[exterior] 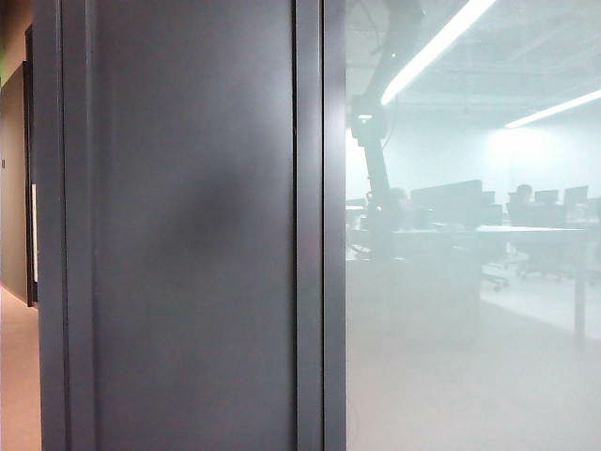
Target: Raise the arm to find the leftmost switch on the wall and turn on the lights.
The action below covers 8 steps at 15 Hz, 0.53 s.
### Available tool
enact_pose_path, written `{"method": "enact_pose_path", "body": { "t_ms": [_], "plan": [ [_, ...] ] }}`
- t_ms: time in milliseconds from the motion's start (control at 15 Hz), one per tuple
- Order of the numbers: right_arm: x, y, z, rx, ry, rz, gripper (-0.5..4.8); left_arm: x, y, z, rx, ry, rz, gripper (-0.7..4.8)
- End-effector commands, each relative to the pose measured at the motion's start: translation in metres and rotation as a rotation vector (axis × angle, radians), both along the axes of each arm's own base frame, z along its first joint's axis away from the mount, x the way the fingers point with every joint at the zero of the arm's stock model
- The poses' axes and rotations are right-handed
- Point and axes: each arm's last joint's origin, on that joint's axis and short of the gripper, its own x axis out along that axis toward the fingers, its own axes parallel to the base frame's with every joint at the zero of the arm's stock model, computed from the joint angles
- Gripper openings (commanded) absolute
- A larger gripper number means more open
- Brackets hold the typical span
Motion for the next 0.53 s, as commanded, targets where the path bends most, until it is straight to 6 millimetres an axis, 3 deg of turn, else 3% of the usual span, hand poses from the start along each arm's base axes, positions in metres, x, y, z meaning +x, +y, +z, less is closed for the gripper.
{"method": "enact_pose_path", "body": {
  "t_ms": [67,266,533],
  "plan": [
    [-0.004,0.001,0.004,-0.041,-0.017,0.055,-0.01,-0.012,-0.002,0.011,-0.029,-0.124,-0.112,-0.06],
    [-0.005,0.003,0.003,-0.098,-0.026,0.116,-0.01,-0.015,-0.003,0.016,-0.083,-0.146,-0.188,-0.06],
    [-0.007,0.003,0.005,-0.090,-0.031,0.130,-0.01,0.005,-0.007,0.051,-0.031,-0.069,-0.437,-0.06]
  ]
}}
